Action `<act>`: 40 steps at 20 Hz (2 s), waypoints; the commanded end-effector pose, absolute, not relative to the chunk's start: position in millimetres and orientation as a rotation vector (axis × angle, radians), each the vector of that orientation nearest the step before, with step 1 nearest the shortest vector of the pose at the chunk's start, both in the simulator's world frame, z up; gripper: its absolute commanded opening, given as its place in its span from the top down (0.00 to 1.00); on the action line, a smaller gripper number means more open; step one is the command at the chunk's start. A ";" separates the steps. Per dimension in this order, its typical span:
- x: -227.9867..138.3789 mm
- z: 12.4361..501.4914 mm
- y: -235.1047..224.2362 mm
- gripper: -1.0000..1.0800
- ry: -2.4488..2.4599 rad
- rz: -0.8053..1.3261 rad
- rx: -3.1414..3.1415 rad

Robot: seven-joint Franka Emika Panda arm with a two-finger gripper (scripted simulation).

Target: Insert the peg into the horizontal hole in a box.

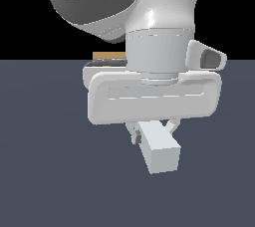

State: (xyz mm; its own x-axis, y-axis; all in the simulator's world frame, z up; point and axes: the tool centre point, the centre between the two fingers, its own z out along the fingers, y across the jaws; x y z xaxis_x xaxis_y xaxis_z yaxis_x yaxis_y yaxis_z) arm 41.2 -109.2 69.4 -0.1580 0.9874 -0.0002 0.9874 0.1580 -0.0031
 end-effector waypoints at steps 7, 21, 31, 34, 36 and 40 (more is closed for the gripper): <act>44.1 93.3 -67.2 1.00 -2.455 0.002 -1.962; 43.7 93.2 -63.4 1.00 -2.454 0.000 -1.959; 27.3 94.3 3.7 1.00 -2.455 -0.002 -1.959; 22.6 94.7 25.6 1.00 -2.456 -0.003 -1.960; 20.6 95.1 35.8 1.00 -2.456 -0.003 -1.960; 18.8 95.1 46.0 1.00 -2.456 -0.003 -1.960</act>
